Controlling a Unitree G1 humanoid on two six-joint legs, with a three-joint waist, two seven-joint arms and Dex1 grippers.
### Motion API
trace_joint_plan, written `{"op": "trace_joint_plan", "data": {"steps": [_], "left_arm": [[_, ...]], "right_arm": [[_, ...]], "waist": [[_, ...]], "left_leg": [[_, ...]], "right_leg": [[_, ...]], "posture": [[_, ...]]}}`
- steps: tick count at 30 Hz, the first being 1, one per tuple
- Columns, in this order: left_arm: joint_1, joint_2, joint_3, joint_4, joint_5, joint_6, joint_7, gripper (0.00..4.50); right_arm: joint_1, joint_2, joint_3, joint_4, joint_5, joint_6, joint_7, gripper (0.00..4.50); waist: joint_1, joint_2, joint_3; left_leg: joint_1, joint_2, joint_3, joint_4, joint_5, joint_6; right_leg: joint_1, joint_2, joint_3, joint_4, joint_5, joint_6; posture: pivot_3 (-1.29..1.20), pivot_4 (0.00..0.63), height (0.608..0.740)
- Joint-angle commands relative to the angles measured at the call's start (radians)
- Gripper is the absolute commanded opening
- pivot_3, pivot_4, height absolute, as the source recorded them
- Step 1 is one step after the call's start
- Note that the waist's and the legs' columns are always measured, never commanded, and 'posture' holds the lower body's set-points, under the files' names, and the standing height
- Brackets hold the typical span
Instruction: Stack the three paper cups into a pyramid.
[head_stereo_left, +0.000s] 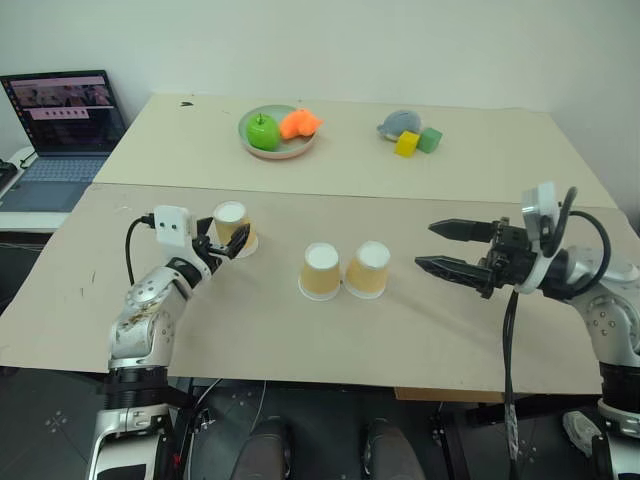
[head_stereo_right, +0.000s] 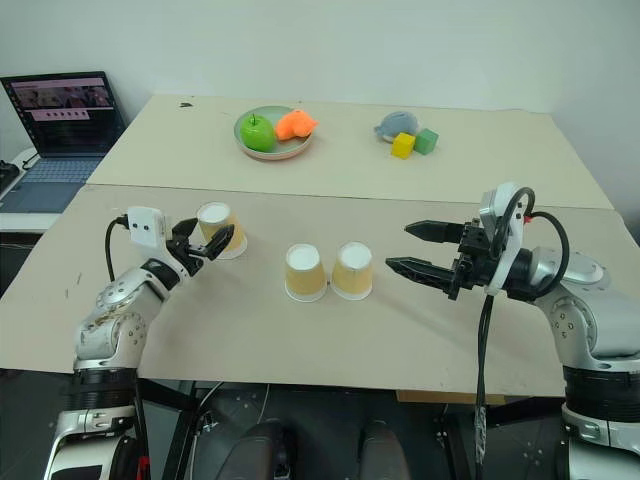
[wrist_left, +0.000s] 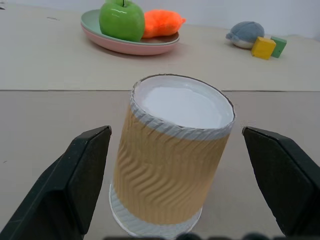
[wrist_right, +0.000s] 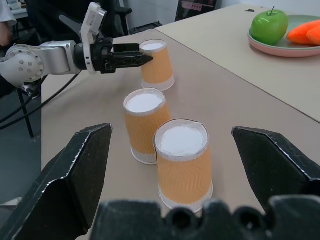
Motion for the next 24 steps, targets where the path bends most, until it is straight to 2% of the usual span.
{"op": "trace_joint_plan", "data": {"steps": [1, 7, 9, 10, 13, 14, 21, 24], "left_arm": [[-0.032, 0.002, -0.005, 0.022, 0.019, -0.048, -0.019, 4.5], [-0.076, 0.0, -0.015, 0.089, 0.041, -0.084, -0.037, 4.5], [-0.082, -0.005, -0.011, 0.101, 0.04, -0.096, -0.048, 3.95], [-0.083, -0.007, -0.009, 0.104, 0.039, -0.1, -0.052, 3.81], [-0.092, -0.005, -0.017, 0.112, 0.05, -0.1, -0.057, 2.75], [-0.097, -0.003, -0.024, 0.113, 0.056, -0.1, -0.061, 2.53], [-0.159, 0.021, -0.049, 0.053, 0.065, -0.113, -0.108, 2.53], [-0.249, 0.031, -0.072, 0.004, 0.007, -0.073, -0.202, 2.53]], "right_arm": [[-0.002, -0.012, -0.047, -0.042, 0.024, -0.022, -0.011, 4.49], [0.01, -0.01, -0.049, -0.042, 0.021, -0.031, -0.02, 4.49], [0.01, -0.009, -0.049, -0.041, 0.019, -0.035, -0.023, 4.5], [0.011, -0.009, -0.049, -0.039, 0.018, -0.037, -0.023, 4.5], [0.011, -0.006, -0.05, -0.036, 0.018, -0.04, -0.026, 4.5], [0.01, -0.006, -0.047, -0.035, 0.013, -0.045, -0.028, 4.5], [-0.001, -0.004, -0.037, -0.021, 0.007, -0.062, -0.028, 4.5], [-0.007, -0.009, -0.035, -0.017, 0.007, -0.065, -0.023, 4.5]], "waist": [[0.0, 0.0, 0.0], [0.0, 0.0, 0.0], [0.0, 0.0, 0.0], [0.0, 0.0, 0.0], [0.0, 0.0, 0.0], [0.0, 0.0, 0.0], [0.001, 0.0, 0.0], [0.002, -0.001, 0.001]], "left_leg": [[0.0, 0.0, 0.0, 0.0, 0.0, 0.0], [0.0, 0.0, 0.0, 0.0, 0.0, 0.0], [0.0, 0.0, 0.0, 0.0, 0.0, 0.0], [0.0, 0.0, 0.0, 0.0, 0.0, 0.0], [0.0, 0.0, 0.0, 0.0, 0.0, 0.0], [0.0, 0.0, 0.0, 0.0, 0.0, 0.0], [0.0, 0.0, 0.0, 0.0, 0.0, 0.0], [-0.001, 0.0, 0.0, 0.0, 0.0, 0.0]], "right_leg": [[0.0, 0.0, 0.0, 0.0, 0.0, 0.0], [0.0, 0.0, 0.0, 0.0, 0.0, 0.0], [0.0, 0.0, 0.0, 0.0, 0.0, 0.0], [0.0, 0.0, 0.0, 0.0, 0.0, 0.0], [0.0, 0.0, 0.0, 0.0, 0.0, 0.0], [0.0, 0.0, 0.0, 0.0, 0.0, 0.0], [0.0, 0.0, 0.0, 0.0, 0.0, 0.0], [0.0, 0.0, -0.001, 0.0, 0.0, 0.0]], "posture": [[0.0, 0.15, 0.678], [0.0, 0.15, 0.678], [0.0, 0.15, 0.678], [0.0, 0.15, 0.678], [0.0, 0.15, 0.678], [0.0, 0.15, 0.678], [0.0, 0.15, 0.678], [0.0, 0.15, 0.678]]}}
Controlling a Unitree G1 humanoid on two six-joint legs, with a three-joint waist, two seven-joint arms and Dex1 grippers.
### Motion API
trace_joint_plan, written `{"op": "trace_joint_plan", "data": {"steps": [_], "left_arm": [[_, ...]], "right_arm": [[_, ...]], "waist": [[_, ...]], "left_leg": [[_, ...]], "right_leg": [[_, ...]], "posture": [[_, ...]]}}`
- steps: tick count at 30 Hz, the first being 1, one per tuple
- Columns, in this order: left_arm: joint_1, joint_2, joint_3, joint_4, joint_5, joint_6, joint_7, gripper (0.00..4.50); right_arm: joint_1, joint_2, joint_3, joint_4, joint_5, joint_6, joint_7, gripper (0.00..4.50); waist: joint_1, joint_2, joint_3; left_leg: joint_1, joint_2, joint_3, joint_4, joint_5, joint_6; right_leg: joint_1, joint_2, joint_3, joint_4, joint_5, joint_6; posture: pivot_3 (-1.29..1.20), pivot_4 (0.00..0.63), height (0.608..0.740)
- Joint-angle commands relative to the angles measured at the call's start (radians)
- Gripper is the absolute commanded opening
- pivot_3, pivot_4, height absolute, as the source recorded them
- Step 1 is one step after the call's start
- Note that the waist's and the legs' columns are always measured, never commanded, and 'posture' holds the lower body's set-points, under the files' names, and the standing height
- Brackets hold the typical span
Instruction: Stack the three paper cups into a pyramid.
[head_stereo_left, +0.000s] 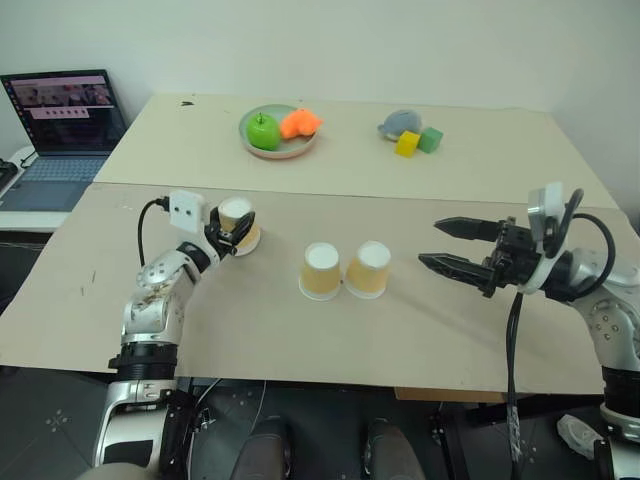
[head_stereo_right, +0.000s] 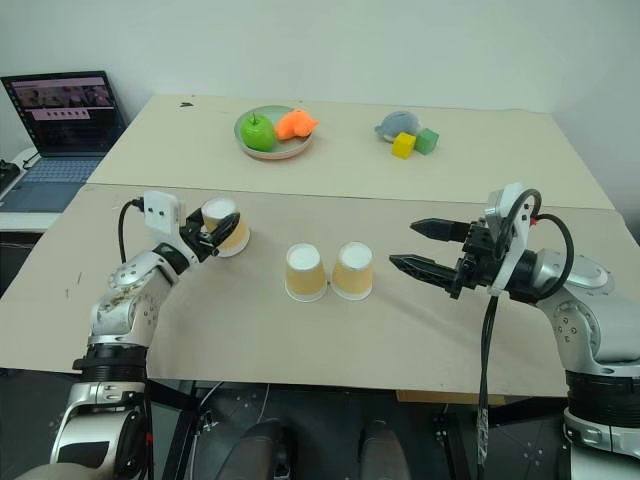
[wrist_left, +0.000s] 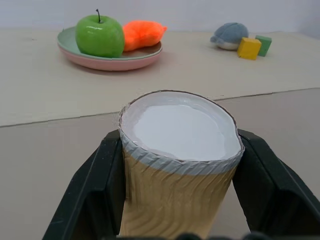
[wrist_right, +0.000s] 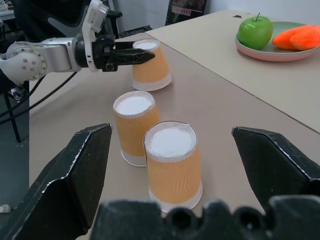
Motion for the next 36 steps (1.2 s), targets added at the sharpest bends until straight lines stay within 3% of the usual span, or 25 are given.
{"op": "trace_joint_plan", "data": {"steps": [1, 9, 14, 24, 36], "left_arm": [[-0.133, 0.022, -0.024, -0.105, -0.078, 0.033, -0.119, 2.53], [-0.311, 0.08, -0.056, -0.16, -0.323, 0.316, -0.412, 2.53], [-0.377, 0.081, -0.115, -0.111, -0.368, 0.422, -0.539, 2.53], [-0.31, 0.046, -0.254, -0.063, -0.24, 0.32, -0.644, 2.53], [-0.29, 0.008, -0.273, -0.019, -0.179, 0.274, -0.652, 2.53]], "right_arm": [[-0.016, -0.011, -0.02, -0.014, 0.01, -0.024, 0.008, 4.5], [0.078, -0.04, -0.039, -0.071, 0.022, -0.009, 0.034, 4.5], [0.166, -0.04, -0.081, -0.14, 0.051, 0.006, -0.001, 4.5], [0.232, -0.055, -0.124, -0.195, 0.083, 0.017, -0.046, 4.5], [0.234, -0.07, -0.132, -0.198, 0.092, 0.02, -0.061, 4.5]], "waist": [[0.001, 0.0, 0.0], [-0.005, 0.0, 0.0], [-0.007, -0.001, 0.0], [-0.005, -0.001, 0.0], [-0.002, -0.001, 0.0]], "left_leg": [[0.0, 0.0, 0.0, 0.0, 0.0, 0.0], [-0.001, 0.0, -0.001, 0.001, 0.0, 0.0], [-0.001, 0.0, 0.0, 0.001, 0.0, 0.0], [-0.001, 0.0, 0.0, 0.001, 0.0, 0.001], [-0.001, 0.0, 0.0, 0.001, 0.0, 0.001]], "right_leg": [[0.0, 0.0, 0.0, 0.0, 0.0, 0.0], [-0.001, 0.001, -0.001, 0.0, 0.0, 0.001], [0.0, 0.001, 0.0, 0.0, 0.0, 0.001], [0.0, 0.001, 0.001, 0.0, 0.0, 0.001], [0.0, 0.001, 0.001, 0.0, 0.0, 0.001]], "posture": [[0.0, 0.15, 0.678], [0.0, 0.15, 0.678], [0.0, 0.15, 0.678], [0.0, 0.15, 0.678], [0.0, 0.15, 0.678]]}}
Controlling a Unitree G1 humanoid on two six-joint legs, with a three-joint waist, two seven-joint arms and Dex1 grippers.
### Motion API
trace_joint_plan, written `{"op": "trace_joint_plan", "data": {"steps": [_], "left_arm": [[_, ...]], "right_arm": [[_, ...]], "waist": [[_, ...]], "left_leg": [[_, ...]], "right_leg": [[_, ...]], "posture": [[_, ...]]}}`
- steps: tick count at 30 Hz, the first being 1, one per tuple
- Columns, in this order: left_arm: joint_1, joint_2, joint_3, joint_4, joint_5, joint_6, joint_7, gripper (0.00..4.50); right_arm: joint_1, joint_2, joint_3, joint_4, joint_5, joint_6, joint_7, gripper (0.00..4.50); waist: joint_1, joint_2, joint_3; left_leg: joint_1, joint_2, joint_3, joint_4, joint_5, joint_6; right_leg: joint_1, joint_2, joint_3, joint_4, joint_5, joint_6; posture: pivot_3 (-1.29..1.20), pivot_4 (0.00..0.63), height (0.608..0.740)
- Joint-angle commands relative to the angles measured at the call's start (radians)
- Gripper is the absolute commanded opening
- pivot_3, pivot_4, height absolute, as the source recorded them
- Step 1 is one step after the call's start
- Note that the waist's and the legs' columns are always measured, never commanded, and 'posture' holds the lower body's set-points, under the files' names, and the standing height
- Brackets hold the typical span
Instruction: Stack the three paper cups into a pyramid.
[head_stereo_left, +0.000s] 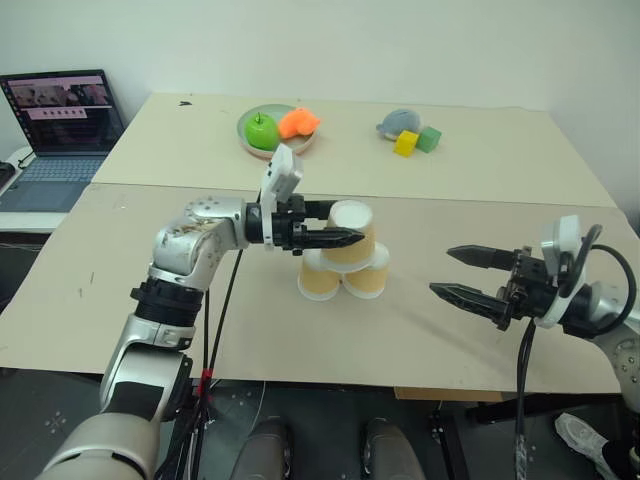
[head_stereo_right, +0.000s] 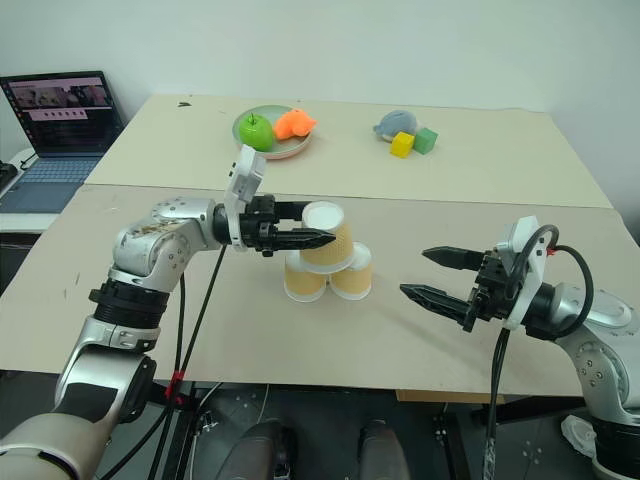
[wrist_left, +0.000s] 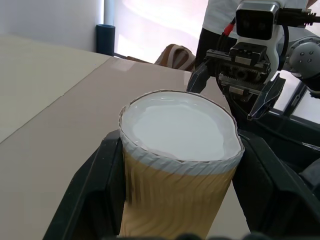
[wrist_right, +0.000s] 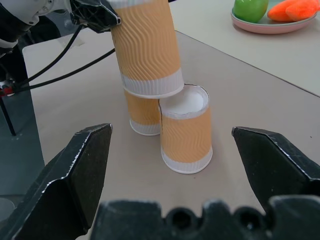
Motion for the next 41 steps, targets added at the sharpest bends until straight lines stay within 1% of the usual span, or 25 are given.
{"op": "trace_joint_plan", "data": {"steps": [1, 4, 5, 8, 14, 19, 25, 28, 30, 32, 33, 37, 41], "left_arm": [[-0.02, -0.011, 0.013, 0.01, 0.011, -0.028, -0.004, 2.53], [-0.026, -0.021, 0.015, 0.031, 0.023, -0.037, 0.005, 2.53], [-0.027, -0.026, 0.015, 0.039, 0.034, -0.055, 0.012, 3.45], [-0.049, -0.048, 0.033, 0.073, 0.038, -0.065, 0.038, 4.41], [-0.062, -0.062, 0.062, 0.035, 0.017, -0.053, 0.072, 4.41], [-0.074, -0.055, 0.133, -0.042, -0.061, 0.025, 0.114, 4.41], [-0.107, -0.004, 0.325, -0.131, -0.229, 0.183, 0.254, 4.41], [-0.059, 0.026, 0.409, -0.168, -0.186, 0.162, 0.421, 4.41], [0.0, 0.035, 0.438, -0.191, -0.141, 0.131, 0.511, 4.41], [0.08, 0.035, 0.482, -0.227, -0.142, 0.138, 0.583, 4.41], [0.112, 0.035, 0.492, -0.246, -0.143, 0.136, 0.604, 4.41], [0.287, 0.043, 0.503, -0.327, -0.104, 0.099, 0.665, 4.41], [0.398, 0.024, 0.536, -0.339, -0.087, 0.048, 0.715, 4.41]], "right_arm": [[-0.002, -0.021, -0.039, -0.028, 0.018, -0.004, -0.001, 4.5], [-0.002, -0.023, -0.04, -0.026, 0.021, -0.006, -0.002, 4.5], [-0.002, -0.023, -0.039, -0.025, 0.021, -0.006, -0.003, 4.5], [-0.004, -0.022, -0.033, -0.023, 0.018, -0.008, -0.006, 4.5], [-0.01, -0.024, -0.032, -0.02, 0.02, -0.007, -0.003, 4.5], [-0.018, -0.029, -0.031, -0.007, 0.021, -0.009, 0.004, 4.5], [-0.042, -0.033, -0.023, 0.014, 0.018, -0.014, 0.015, 4.5], [-0.051, -0.026, -0.012, 0.022, 0.01, -0.019, 0.014, 4.5], [-0.046, -0.022, -0.012, 0.023, 0.002, -0.018, 0.004, 4.5], [-0.031, -0.004, -0.031, 0.032, -0.009, -0.027, -0.027, 4.5], [-0.026, 0.002, -0.041, 0.039, -0.011, -0.03, -0.041, 4.5], [-0.002, 0.073, -0.128, 0.085, -0.046, -0.064, -0.19, 4.5], [0.048, 0.142, -0.214, 0.103, -0.128, -0.156, -0.32, 4.5]], "waist": [[0.0, 0.0, 0.0], [0.0, 0.0, 0.0], [0.0, 0.0, 0.0], [0.0, 0.0, 0.0], [0.0, 0.0, 0.0], [-0.001, 0.0, 0.0], [-0.004, 0.0, 0.0], [-0.006, 0.0, 0.0], [-0.006, 0.0, 0.0], [-0.005, 0.0, 0.0], [-0.004, 0.0, 0.0], [0.001, -0.001, 0.0], [0.007, -0.001, 0.0]], "left_leg": [[0.0, 0.0, 0.0, 0.0, 0.0, 0.0], [0.0, 0.0, 0.0, 0.0, 0.0, 0.0], [0.0, 0.0, 0.0, 0.0, 0.0, 0.0], [0.0, 0.0, 0.0, 0.0, 0.0, 0.0], [0.0, 0.0, 0.0, 0.0, 0.0, 0.0], [0.0, 0.0, 0.0, 0.0, 0.0, 0.0], [0.0, 0.0, -0.001, 0.0, 0.0, 0.0], [0.0, 0.0, -0.001, 0.0, 0.0, 0.0], [0.002, 0.0, -0.001, 0.0, 0.0, 0.0], [0.003, 0.0, -0.001, 0.0, 0.0, 0.0], [0.003, 0.0, -0.001, 0.0, 0.0, 0.0], [0.003, 0.001, -0.001, 0.0, 0.0, 0.0], [0.002, 0.0, -0.001, 0.0, 0.0, 0.0]], "right_leg": [[0.0, 0.0, 0.0, 0.0, 0.0, 0.0], [0.0, 0.0, 0.0, 0.0, 0.0, 0.0], [0.0, 0.0, 0.0, 0.0, 0.0, 0.0], [0.0, 0.0, 0.0, 0.0, 0.0, 0.0], [0.0, 0.0, 0.0, 0.0, 0.0, 0.0], [0.0, 0.0, 0.0, 0.0, 0.0, 0.0], [0.0, 0.0, 0.0, 0.0, 0.0, 0.0], [0.0, 0.0, 0.001, 0.0, 0.0, 0.0], [0.001, 0.0, 0.001, 0.0, 0.0, 0.0], [0.002, 0.0, 0.001, 0.0, 0.0, 0.0], [0.002, 0.0, 0.001, 0.001, 0.0, 0.0], [0.002, 0.0, 0.001, 0.0, 0.0, 0.0], [0.002, -0.001, 0.0, 0.0, 0.0, 0.0]], "posture": [[0.0, 0.15, 0.678], [0.0, 0.15, 0.678], [0.0, 0.15, 0.678], [0.0, 0.15, 0.678], [0.0, 0.15, 0.678], [0.0, 0.15, 0.678], [0.0, 0.15, 0.678], [0.0, 0.15, 0.678], [0.0, 0.15, 0.678], [0.0, 0.15, 0.678], [0.0, 0.15, 0.678], [0.0, 0.15, 0.678], [0.0, 0.15, 0.678]]}}
